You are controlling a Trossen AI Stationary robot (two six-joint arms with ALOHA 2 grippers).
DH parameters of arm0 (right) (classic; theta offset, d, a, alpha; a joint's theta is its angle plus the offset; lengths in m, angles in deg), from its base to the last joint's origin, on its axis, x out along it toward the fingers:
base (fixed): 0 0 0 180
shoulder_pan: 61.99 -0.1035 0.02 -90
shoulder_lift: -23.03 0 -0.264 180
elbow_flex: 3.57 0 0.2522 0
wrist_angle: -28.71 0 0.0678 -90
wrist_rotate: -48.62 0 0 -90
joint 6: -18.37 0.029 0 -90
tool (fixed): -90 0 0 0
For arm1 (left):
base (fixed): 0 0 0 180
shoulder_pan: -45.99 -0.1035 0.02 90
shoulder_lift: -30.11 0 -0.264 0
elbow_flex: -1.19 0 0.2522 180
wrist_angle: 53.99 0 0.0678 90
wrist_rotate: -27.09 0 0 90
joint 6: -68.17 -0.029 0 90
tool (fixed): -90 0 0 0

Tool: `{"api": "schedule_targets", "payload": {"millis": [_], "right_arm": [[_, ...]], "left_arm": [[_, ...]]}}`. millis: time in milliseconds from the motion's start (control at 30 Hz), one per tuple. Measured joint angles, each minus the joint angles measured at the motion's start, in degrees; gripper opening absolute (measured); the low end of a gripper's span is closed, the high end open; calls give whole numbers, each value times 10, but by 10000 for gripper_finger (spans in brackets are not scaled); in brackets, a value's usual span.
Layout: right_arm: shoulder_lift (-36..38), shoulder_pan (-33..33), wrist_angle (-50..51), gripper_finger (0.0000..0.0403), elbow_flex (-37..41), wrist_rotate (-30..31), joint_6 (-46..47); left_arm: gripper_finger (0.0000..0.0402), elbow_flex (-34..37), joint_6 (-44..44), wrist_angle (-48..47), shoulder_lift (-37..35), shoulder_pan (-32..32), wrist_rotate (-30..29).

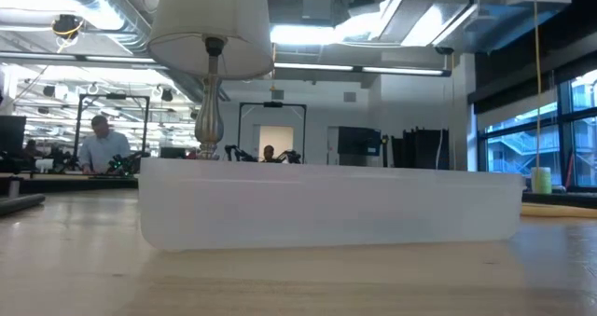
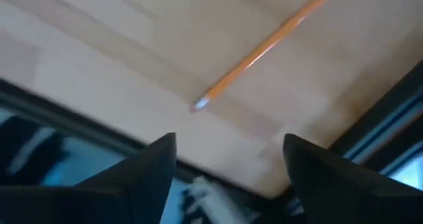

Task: Pick & place school supplies into a supply box
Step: Put the orange pencil into the transparent supply box

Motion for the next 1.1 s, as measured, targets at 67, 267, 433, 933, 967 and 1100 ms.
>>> {"api": "schedule_targets", "payload": {"millis": [67,267,433,933,967,1100], "right_arm": [[-3,-20,-23,290,-1,2,55],[-43,-62,-15,281,-1,21,269],[-94,-64,-78,265,-1,51,284],[-159,-31,-100,171,0,49,282],[-159,-31,-99,166,0,49,281],[-159,-31,-96,156,0,48,278]], "left_arm": [[88,0,-5,9,1,0,0],[88,0,-61,35,3,0,0],[88,0,-91,39,3,0,0],[88,0,-122,37,3,-1,19],[88,0,-122,37,3,-1,21],[88,0,-122,36,3,-1,30]]}}
